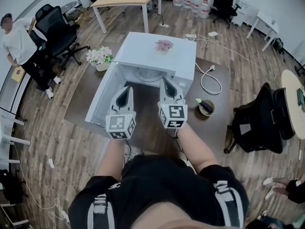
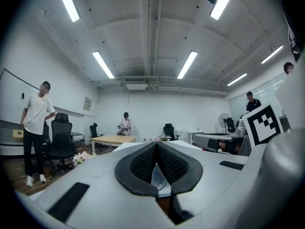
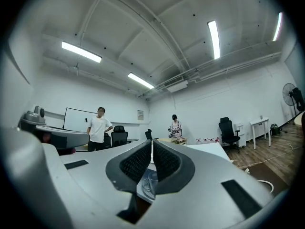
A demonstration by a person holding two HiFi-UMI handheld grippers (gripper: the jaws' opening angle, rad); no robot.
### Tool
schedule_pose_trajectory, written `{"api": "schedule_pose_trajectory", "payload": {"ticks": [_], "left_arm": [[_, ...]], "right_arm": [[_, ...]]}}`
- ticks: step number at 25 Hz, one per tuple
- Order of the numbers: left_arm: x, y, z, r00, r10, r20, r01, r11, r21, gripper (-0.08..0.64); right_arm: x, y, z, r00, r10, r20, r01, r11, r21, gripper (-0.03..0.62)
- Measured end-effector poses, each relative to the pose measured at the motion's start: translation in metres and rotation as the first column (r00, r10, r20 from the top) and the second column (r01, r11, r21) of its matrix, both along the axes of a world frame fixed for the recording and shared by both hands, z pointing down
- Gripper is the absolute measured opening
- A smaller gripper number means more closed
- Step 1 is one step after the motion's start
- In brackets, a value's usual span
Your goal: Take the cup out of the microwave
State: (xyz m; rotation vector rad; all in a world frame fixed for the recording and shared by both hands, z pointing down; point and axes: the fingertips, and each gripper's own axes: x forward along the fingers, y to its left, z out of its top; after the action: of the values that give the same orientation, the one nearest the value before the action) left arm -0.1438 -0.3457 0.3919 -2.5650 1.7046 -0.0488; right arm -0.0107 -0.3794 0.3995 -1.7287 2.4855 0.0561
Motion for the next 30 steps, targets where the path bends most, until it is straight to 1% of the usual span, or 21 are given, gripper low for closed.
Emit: {"api": "schedule_pose_trajectory", "payload": {"ticks": [1,2,3,8,9,10,12,14,16,20,23,25,27,30], "left_arm": [[-0.004,-0.005,0.000,1.000,0.013,-0.004,-0.013,1.000,0.000,0.002],[-0.008,-0.009,0.001,1.000,0.025,-0.007,-0.025,1.000,0.000,0.002],[-0.012,-0.013,0.001,0.999,0.035,-0.010,-0.035,0.999,0.000,0.002],[-0.031,-0.032,0.011,0.997,0.065,-0.034,-0.066,0.998,-0.010,0.002],[-0.034,-0.035,0.014,0.997,0.068,-0.038,-0.069,0.998,-0.016,0.002],[-0.037,-0.038,0.017,0.997,0.070,-0.042,-0.071,0.997,-0.021,0.002],[-0.042,-0.043,0.020,0.996,0.075,-0.046,-0.076,0.997,-0.028,0.002],[-0.045,-0.048,0.023,0.996,0.079,-0.048,-0.081,0.996,-0.031,0.002],[-0.049,-0.052,0.027,0.996,0.078,-0.047,-0.080,0.996,-0.039,0.002],[-0.057,-0.058,0.037,0.997,0.069,-0.038,-0.071,0.996,-0.062,0.002],[-0.063,-0.063,0.047,0.998,0.062,-0.031,-0.064,0.994,-0.085,0.002],[-0.066,-0.066,0.053,0.998,0.056,-0.025,-0.058,0.993,-0.100,0.002],[-0.070,-0.070,0.057,0.999,0.050,-0.023,-0.052,0.992,-0.113,0.002],[-0.074,-0.076,0.065,0.999,0.041,-0.016,-0.042,0.990,-0.134,0.002]], "right_arm": [[-0.005,-0.003,0.001,1.000,-0.003,-0.001,0.003,1.000,0.000,0.006],[-0.011,-0.006,0.003,1.000,-0.010,-0.001,0.010,1.000,-0.002,0.050],[-0.017,-0.010,0.005,1.000,-0.016,-0.001,0.016,1.000,-0.005,0.114],[-0.044,-0.030,0.025,0.999,-0.045,0.012,0.046,0.999,-0.024,0.369],[-0.049,-0.034,0.032,0.999,-0.051,0.010,0.051,0.998,-0.033,0.412],[-0.054,-0.038,0.039,0.998,-0.055,0.006,0.056,0.998,-0.042,0.449],[-0.062,-0.045,0.050,0.998,-0.064,-0.007,0.063,0.996,-0.060,0.487],[-0.071,-0.054,0.064,0.997,-0.071,-0.037,0.067,0.994,-0.082,0.506],[-0.079,-0.063,0.082,0.995,-0.068,-0.073,0.059,0.992,-0.113,0.506],[-0.084,-0.087,0.120,0.995,-0.027,-0.096,0.008,0.983,-0.184,0.506],[-0.085,-0.107,0.145,0.992,0.019,-0.124,-0.046,0.974,-0.221,0.505],[-0.083,-0.121,0.156,0.988,0.059,-0.141,-0.091,0.969,-0.230,0.505],[-0.080,-0.136,0.161,0.982,0.100,-0.158,-0.133,0.968,-0.214,0.503],[-0.077,-0.158,0.175,0.974,0.139,-0.178,-0.177,0.959,-0.219,0.502]]}}
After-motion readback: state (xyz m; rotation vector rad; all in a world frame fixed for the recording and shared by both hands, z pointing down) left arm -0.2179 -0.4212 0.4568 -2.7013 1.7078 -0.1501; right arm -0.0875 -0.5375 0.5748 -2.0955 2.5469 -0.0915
